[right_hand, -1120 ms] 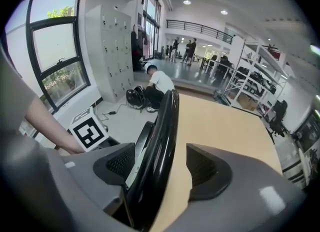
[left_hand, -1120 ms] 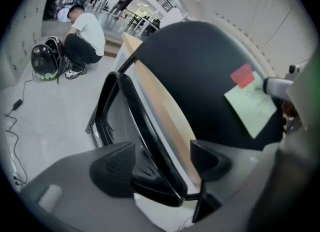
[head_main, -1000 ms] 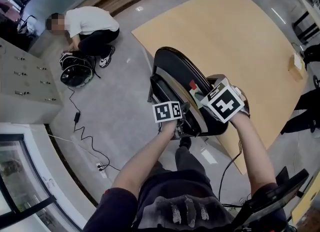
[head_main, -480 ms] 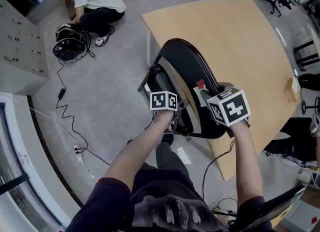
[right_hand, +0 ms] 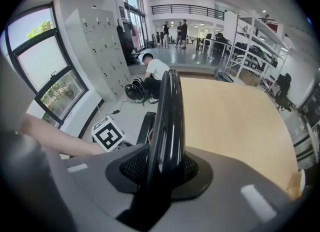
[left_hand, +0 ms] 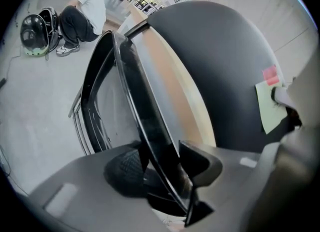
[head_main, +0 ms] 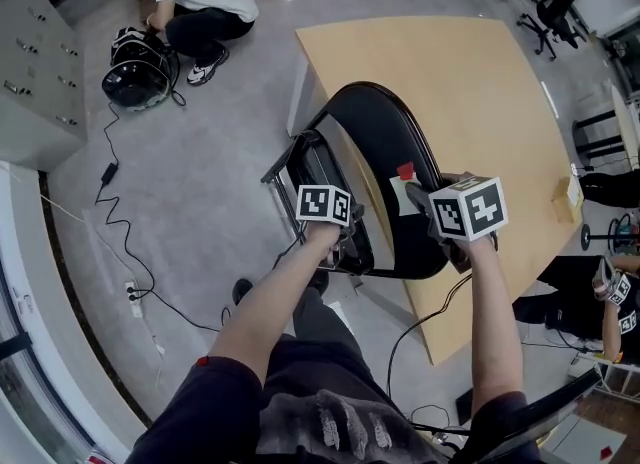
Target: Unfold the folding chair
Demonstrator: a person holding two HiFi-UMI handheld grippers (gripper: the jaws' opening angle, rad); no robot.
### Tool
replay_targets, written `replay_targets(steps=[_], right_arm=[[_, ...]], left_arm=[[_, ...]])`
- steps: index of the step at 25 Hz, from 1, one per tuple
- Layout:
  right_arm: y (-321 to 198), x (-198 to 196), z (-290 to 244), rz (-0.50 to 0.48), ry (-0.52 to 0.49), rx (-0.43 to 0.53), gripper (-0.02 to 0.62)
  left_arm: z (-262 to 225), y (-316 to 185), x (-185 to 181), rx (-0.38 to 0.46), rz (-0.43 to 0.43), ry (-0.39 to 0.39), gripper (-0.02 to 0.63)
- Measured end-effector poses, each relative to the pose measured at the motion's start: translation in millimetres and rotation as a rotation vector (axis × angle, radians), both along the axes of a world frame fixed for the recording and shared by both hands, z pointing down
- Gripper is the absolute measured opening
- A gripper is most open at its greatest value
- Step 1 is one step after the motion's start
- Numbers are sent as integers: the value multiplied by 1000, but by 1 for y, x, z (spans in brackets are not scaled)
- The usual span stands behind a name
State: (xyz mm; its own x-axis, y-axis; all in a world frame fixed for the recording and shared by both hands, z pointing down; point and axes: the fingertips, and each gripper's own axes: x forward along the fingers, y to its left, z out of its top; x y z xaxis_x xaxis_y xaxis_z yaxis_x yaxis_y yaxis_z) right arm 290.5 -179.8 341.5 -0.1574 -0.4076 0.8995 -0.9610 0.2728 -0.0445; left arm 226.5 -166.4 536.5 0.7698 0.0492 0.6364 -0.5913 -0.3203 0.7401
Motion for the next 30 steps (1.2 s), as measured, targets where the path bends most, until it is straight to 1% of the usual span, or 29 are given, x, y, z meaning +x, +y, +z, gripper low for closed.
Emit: replay_targets(steps=[3,10,13,16,18,19,22,25,27,30], right_arm=[[0,2,2,-4,0,-5,115],[-2,7,8,13,-19,-15,114],[-2,8,11,14,-34,-18,115],[-1,10,15,10,-63,-24,115],[0,10,16,1,-96,-31,109],[1,10,16,-4,-115,-34,106],[2,6,18,-4,-176,-42,89],[2,2,20,2,-218,-51,76],[1,1,25,1,-221,-55,74],[4,6,44,10,-192,-68,91]], left_arm=[[-2,1,-8,7,5,13,187],[-4,4,-41,1,4,53,185],[-4,7,-61,-3,-16,56,184],[-1,11,-81,-47,-75,82,187],[3,14,-94,-96,-141,120,222],[3,15,-101,-108,-166,137,222],[2,15,-116,-88,-199,152,191],[1,17,-132,-82,-241,163,176],[4,20,-147,-87,-276,161,147],[23,27,-187,-112,-330,128,153]])
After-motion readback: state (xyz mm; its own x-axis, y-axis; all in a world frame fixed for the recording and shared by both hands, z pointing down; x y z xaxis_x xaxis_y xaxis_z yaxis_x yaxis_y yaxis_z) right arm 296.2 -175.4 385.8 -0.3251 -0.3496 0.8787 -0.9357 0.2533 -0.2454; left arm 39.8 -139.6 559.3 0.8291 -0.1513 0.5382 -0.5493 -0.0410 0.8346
